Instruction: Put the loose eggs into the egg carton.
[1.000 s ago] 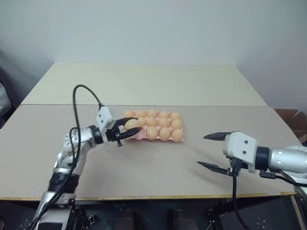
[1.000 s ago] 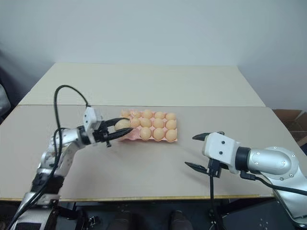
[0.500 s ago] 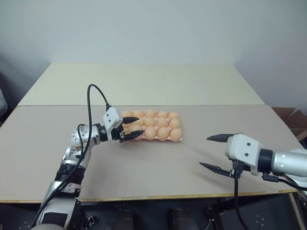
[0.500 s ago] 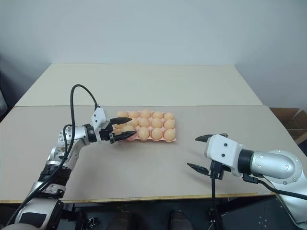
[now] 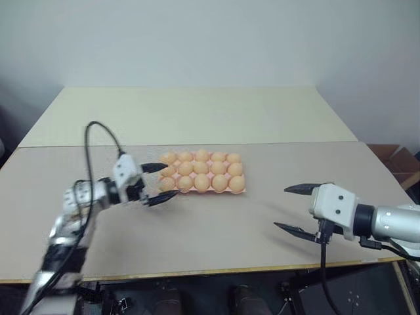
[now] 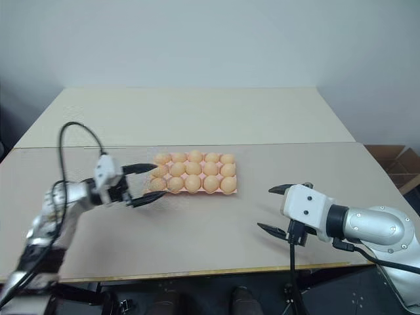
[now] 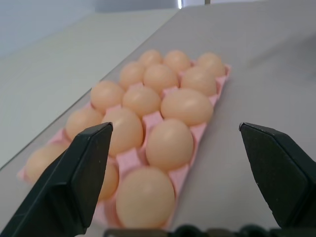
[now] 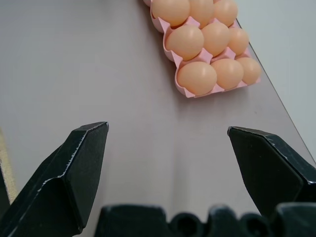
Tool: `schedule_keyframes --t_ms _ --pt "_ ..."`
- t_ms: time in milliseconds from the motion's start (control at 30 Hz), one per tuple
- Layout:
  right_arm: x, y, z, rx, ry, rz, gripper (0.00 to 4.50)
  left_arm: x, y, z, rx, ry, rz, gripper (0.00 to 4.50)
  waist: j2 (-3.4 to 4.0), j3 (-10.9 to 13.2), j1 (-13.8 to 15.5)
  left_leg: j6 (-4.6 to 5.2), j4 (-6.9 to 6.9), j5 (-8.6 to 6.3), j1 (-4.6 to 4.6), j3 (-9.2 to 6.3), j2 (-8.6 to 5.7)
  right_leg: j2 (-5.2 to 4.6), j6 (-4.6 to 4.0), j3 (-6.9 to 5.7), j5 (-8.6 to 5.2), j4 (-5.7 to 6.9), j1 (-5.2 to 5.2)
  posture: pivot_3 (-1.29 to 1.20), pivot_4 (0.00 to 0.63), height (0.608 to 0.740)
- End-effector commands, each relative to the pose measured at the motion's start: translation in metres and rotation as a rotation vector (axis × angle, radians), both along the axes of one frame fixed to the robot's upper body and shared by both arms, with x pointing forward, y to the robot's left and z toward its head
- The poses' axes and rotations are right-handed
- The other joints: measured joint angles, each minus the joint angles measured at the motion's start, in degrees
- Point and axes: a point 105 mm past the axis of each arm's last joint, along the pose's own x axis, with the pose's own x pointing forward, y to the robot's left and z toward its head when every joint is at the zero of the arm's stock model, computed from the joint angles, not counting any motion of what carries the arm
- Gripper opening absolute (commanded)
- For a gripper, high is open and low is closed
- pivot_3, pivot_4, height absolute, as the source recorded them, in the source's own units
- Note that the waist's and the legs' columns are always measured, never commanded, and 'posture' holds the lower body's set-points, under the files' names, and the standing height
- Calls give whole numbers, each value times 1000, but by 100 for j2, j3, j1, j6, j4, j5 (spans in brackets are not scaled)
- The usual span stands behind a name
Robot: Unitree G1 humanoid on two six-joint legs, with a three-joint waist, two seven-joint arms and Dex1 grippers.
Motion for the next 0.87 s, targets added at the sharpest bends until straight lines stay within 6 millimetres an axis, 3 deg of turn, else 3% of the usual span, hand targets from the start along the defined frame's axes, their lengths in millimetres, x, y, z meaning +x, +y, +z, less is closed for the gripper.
schedule_keyframes --t_ms 33,167,367,633,867 --pt "-2 -4 13 -16 -38 22 4500 -28 22 19 63 -15 6 4481 1 1 0 -1 1 0 0 1 0 -2 -25 0 -15 0 -2 0 150 740" --pt "4 -15 17 -33 -30 29 4500 -45 44 26 102 22 77 4481 2 1 47 -2 7 0 6 4 -2 -13 -27 -2 -17 -1 4 0 150 740" --pt "8 -26 24 -40 -21 68 4500 -69 58 36 137 63 143 4481 2 1 94 -8 3 -4 4 7 1 -12 -29 -4 -17 -4 -4 0 150 740" --pt "25 -41 27 -53 -3 75 4500 -95 56 42 133 49 214 4481 2 1 86 -8 -12 -4 -7 20 3 -8 -39 2 -24 -3 -27 0 150 740" --pt "32 -43 29 -66 -6 98 4500 -104 56 38 113 96 253 4481 2 1 95 -8 -7 -4 -1 22 4 -7 -38 3 -23 2 -25 0 150 740"
